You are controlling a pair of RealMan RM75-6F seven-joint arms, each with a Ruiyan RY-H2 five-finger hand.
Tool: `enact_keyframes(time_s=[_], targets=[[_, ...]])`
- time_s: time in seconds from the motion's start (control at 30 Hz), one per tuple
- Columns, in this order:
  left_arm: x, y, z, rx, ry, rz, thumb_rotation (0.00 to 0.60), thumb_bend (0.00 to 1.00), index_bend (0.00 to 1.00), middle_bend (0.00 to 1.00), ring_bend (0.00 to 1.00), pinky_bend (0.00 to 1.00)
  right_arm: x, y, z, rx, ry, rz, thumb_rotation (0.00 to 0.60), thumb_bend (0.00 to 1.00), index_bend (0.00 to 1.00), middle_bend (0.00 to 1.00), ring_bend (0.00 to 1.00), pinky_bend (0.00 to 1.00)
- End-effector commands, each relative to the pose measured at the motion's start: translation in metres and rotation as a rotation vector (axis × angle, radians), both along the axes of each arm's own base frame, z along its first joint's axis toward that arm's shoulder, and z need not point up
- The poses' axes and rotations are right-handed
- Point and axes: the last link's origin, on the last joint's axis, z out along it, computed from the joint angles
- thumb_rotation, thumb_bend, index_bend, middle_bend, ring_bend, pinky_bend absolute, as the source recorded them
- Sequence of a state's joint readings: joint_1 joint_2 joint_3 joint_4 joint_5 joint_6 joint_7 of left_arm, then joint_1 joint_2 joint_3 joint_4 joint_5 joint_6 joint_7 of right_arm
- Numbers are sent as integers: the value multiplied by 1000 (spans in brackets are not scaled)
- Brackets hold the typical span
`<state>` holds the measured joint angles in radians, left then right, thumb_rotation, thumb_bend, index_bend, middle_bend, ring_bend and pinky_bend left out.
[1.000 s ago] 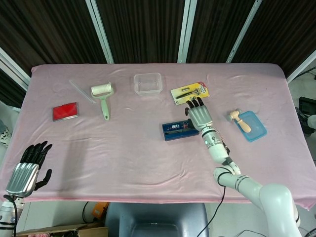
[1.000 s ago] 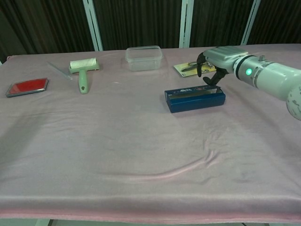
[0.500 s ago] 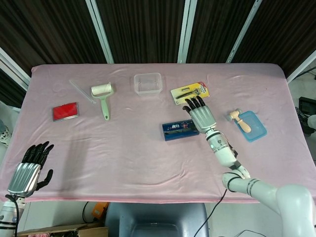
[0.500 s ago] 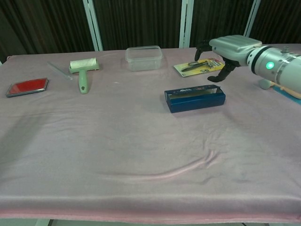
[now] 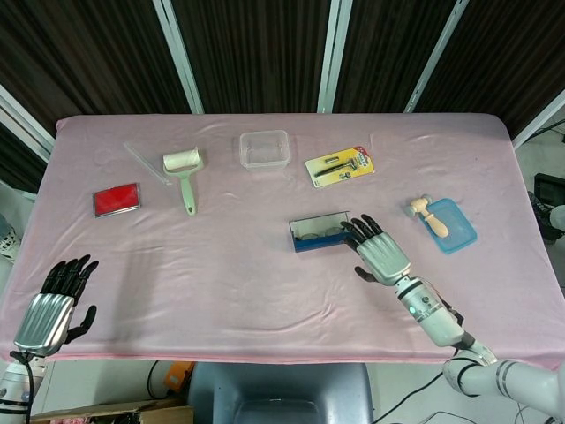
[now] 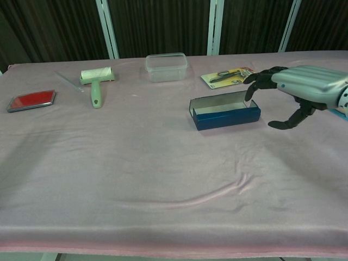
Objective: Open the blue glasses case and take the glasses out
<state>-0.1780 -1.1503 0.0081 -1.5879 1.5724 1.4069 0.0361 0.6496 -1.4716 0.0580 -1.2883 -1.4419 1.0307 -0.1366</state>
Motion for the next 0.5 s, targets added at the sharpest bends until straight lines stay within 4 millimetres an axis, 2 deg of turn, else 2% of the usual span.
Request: enact_keyframes(time_s=[0.03, 0.3, 0.5], targets=[[0, -1, 0, -1, 0, -2, 600, 435, 0, 0, 0, 53, 8, -11, -15, 0, -14, -21, 600, 434, 403, 186, 107, 53], [0, 0, 0, -4, 0, -2, 600, 435, 0, 0, 0, 53, 32, -39, -49, -7, 30, -46, 600, 434, 415, 186, 108, 53], [-1, 0, 2, 0, -5, -2, 600, 436, 0, 0, 0, 53, 40, -44, -63, -8, 41, -51, 600, 434, 441, 186, 109, 53]])
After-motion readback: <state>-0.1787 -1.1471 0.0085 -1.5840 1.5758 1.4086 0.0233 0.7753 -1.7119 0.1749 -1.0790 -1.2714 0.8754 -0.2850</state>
